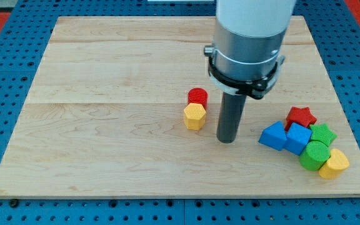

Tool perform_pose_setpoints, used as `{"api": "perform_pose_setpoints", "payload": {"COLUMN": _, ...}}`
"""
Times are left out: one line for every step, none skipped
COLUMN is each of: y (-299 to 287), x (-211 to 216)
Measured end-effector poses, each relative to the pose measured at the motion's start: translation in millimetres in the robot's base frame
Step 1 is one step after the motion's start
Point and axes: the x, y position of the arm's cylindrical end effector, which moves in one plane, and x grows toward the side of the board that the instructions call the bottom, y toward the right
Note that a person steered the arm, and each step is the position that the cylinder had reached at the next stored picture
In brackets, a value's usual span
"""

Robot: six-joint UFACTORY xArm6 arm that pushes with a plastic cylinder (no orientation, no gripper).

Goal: Push blue triangle into red circle and yellow hexagon

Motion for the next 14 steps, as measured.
{"api": "perform_pose_setpoints", "payload": {"y": 1, "x": 2}}
{"api": "perform_pose_setpoints", "payload": {"y": 17, "x": 32}}
{"api": "perform_pose_setpoints", "payload": {"y": 64, "x": 72}}
{"api": "perform_pose_setpoints", "payload": {"y": 86, "x": 95}}
{"api": "perform_pose_setpoints", "payload": {"y": 129, "x": 96}}
{"api": "perform_pose_setpoints", "payload": {"y": 168, "x": 87}}
{"api": "perform_pose_setpoints", "payload": {"y": 183, "x": 87}}
{"api": "perform_pose_setpoints", "payload": {"y": 175, "x": 83}}
{"api": "perform_pose_setpoints", "payload": {"y": 174, "x": 75}}
{"api": "perform_pose_setpoints", "payload": {"y": 173, "x": 67}}
{"api": "perform_pose_setpoints", "payload": {"y": 156, "x": 56}}
{"api": "perform_pose_setpoints", "payload": {"y": 139, "x": 49}}
{"api": "perform_pose_setpoints", "payload": {"y": 138, "x": 43}}
{"api": "perform_pose_setpoints", "payload": {"y": 121, "x": 32}}
